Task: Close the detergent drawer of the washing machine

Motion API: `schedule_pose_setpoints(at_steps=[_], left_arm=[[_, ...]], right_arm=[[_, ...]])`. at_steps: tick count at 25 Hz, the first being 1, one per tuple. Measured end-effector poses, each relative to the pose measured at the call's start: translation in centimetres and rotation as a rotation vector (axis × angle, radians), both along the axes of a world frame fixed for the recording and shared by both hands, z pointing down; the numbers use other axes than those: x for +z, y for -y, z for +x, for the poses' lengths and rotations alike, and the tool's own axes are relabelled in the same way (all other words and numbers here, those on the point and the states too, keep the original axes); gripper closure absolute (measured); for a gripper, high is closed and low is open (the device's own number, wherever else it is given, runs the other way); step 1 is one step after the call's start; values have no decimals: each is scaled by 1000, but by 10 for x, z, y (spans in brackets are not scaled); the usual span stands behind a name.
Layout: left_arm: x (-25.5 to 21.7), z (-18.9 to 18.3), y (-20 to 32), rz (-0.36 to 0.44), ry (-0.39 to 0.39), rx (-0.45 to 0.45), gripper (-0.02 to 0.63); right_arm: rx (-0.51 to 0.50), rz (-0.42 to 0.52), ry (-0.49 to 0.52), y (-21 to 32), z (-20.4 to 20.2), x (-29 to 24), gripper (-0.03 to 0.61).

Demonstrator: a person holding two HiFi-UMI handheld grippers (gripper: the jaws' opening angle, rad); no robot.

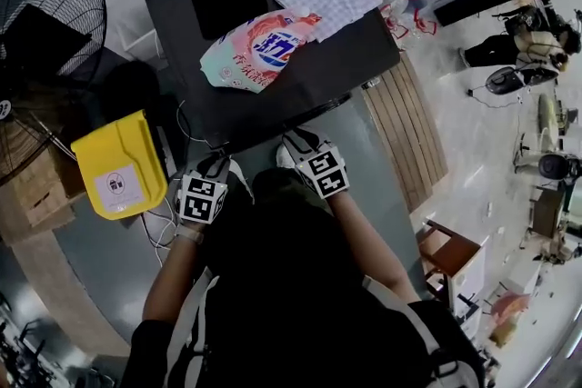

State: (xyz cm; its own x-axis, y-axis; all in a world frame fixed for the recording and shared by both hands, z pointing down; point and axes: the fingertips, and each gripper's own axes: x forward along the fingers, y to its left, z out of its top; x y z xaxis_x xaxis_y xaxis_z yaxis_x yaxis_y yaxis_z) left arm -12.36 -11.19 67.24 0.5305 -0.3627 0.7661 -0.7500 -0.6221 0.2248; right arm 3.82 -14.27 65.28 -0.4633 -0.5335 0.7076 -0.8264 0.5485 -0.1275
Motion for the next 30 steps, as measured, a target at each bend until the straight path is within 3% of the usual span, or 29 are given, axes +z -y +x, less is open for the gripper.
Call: schedule_pose_setpoints(at_steps=[9, 16, 21, 24, 30], left_arm=[[11, -8, -14, -36, 7, -200, 520], [18, 18, -25, -50, 26, -202, 525], [15, 36, -17, -28, 16, -186, 569], [9, 41, -12, -17, 8, -184, 600], [8, 46, -8, -18, 21, -175, 601]], right_arm=[[-125, -60, 7, -17, 5, 10, 456], [-298, -47, -7, -35, -8, 13, 498], [-428, 0, -43, -32, -22, 13, 526], [-470, 15, -73, -30, -25, 13, 536], [-520, 47, -98, -23, -32, 9, 550]])
